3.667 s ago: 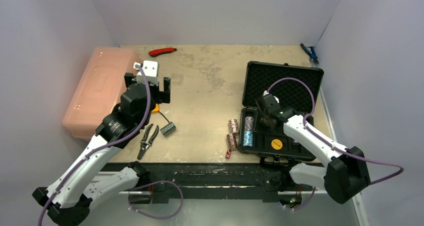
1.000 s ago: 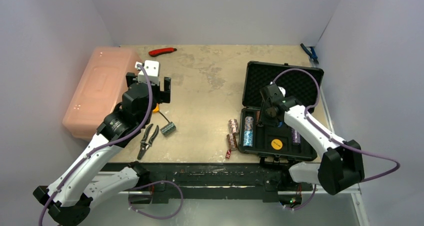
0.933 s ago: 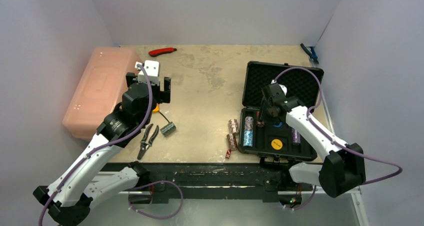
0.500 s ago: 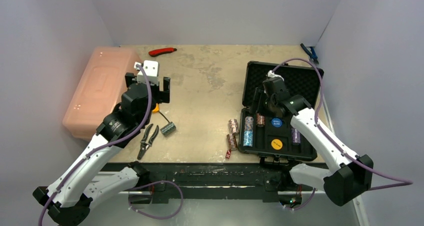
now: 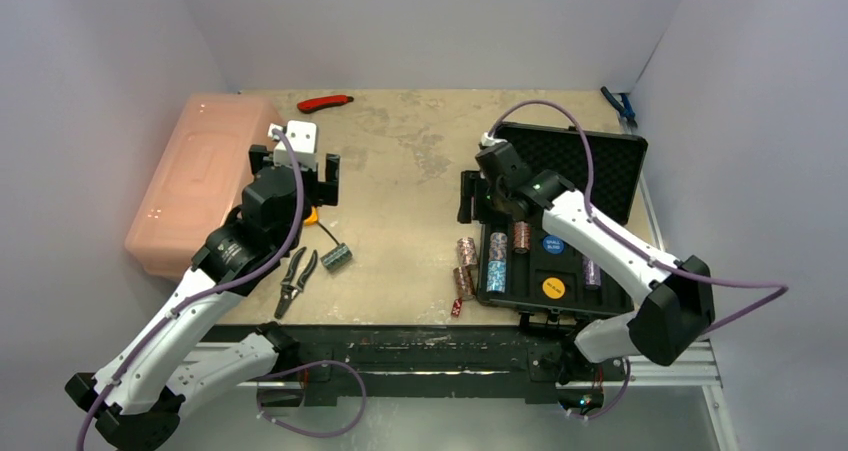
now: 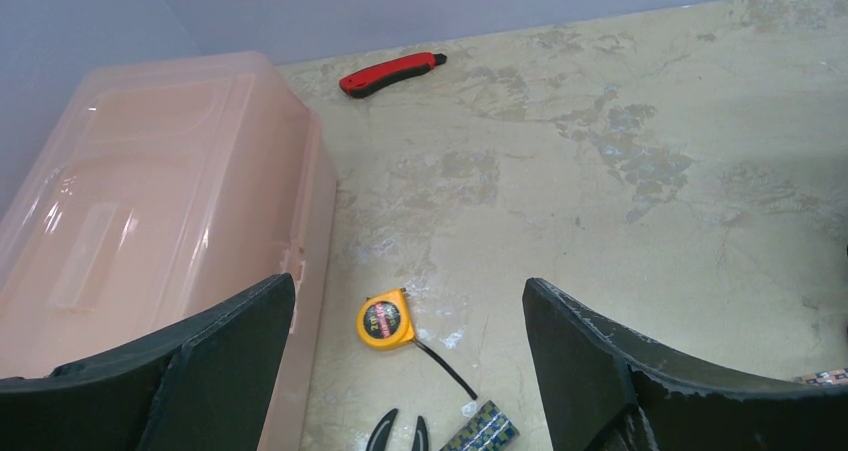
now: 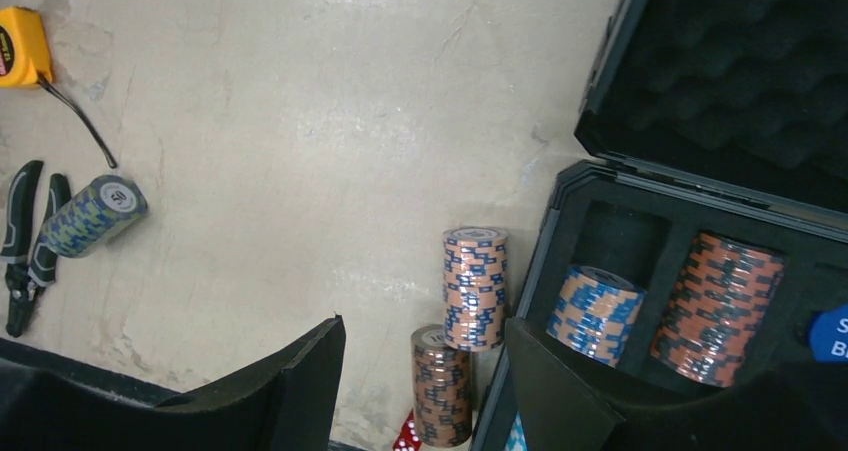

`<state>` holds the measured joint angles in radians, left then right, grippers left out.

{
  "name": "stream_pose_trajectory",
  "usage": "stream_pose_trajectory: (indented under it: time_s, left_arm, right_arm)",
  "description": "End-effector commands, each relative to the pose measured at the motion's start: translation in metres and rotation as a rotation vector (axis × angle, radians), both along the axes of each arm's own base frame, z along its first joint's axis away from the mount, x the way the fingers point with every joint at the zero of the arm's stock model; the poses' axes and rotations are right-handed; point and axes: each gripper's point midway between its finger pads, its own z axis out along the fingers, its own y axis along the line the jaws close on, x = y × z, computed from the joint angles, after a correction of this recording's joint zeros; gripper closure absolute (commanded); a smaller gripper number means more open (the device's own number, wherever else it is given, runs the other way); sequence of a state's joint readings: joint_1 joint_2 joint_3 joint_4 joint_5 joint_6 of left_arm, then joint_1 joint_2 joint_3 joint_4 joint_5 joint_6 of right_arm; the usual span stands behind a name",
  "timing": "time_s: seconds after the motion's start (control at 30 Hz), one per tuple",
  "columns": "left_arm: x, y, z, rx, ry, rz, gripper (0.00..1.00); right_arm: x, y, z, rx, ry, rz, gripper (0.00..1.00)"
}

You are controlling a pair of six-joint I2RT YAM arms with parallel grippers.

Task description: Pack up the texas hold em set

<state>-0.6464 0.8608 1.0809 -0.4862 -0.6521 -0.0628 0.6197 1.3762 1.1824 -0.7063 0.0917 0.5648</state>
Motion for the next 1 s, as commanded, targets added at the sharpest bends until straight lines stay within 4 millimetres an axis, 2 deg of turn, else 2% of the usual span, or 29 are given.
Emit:
stream_pose_trajectory:
  time_s: [0.0, 0.23, 0.57, 0.97]
  left_arm:
    - [-0.001, 0.005, 0.014, -0.015, -0.050, 0.017, 0.16]
    - [-0.002, 0.006, 0.016, -0.018, -0.055, 0.016, 0.16]
    - [-0.004, 0.007, 0.019, -0.025, -0.065, 0.014, 0.16]
    - [-0.003, 0.007, 0.018, -0.025, -0.063, 0.013, 0.16]
  right_arm:
    - [0.014, 0.017, 0.006, -0.027, -0.044, 0.008, 0.36]
    - [0.017, 0.024, -0.024, -0.126, 0.011, -0.001, 0.38]
    - [0.013, 0.027, -0.064, -0.215, 0.082, 0.020, 0.39]
    - [0.007, 0.023, -0.093, -0.307, 0.125, 0.013, 0.43]
